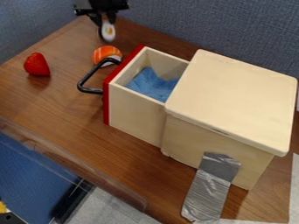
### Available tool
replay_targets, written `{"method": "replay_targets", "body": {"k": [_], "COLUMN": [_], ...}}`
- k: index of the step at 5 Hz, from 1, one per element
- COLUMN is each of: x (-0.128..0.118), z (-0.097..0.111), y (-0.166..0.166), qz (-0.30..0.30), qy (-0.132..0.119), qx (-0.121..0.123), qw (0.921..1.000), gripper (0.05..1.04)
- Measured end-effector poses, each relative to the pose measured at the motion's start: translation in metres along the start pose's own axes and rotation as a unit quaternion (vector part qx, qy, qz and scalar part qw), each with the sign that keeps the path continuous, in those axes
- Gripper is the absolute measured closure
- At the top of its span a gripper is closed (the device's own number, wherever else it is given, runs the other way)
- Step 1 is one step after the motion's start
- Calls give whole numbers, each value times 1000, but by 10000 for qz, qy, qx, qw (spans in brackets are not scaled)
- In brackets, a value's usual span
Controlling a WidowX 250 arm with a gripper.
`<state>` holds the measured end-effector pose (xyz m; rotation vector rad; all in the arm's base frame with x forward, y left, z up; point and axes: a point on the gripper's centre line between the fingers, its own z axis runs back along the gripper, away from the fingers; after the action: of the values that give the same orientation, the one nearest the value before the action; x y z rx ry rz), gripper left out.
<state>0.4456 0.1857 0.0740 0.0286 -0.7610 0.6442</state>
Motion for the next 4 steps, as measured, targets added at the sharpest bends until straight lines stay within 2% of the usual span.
{"method": "replay_targets", "body": {"k": [1, 2, 3, 4], "x": [13, 22, 25, 30], "z": [30, 58, 78, 101], "y": [-14, -17, -11, -4], "qz": [-110, -171, -262, -572], "qy": [19, 169, 429, 1125], "qx": [-332, -645, -879, -1151], "qw": [9994, 9976, 9949, 9853], "gripper": [237, 74, 78, 83]}}
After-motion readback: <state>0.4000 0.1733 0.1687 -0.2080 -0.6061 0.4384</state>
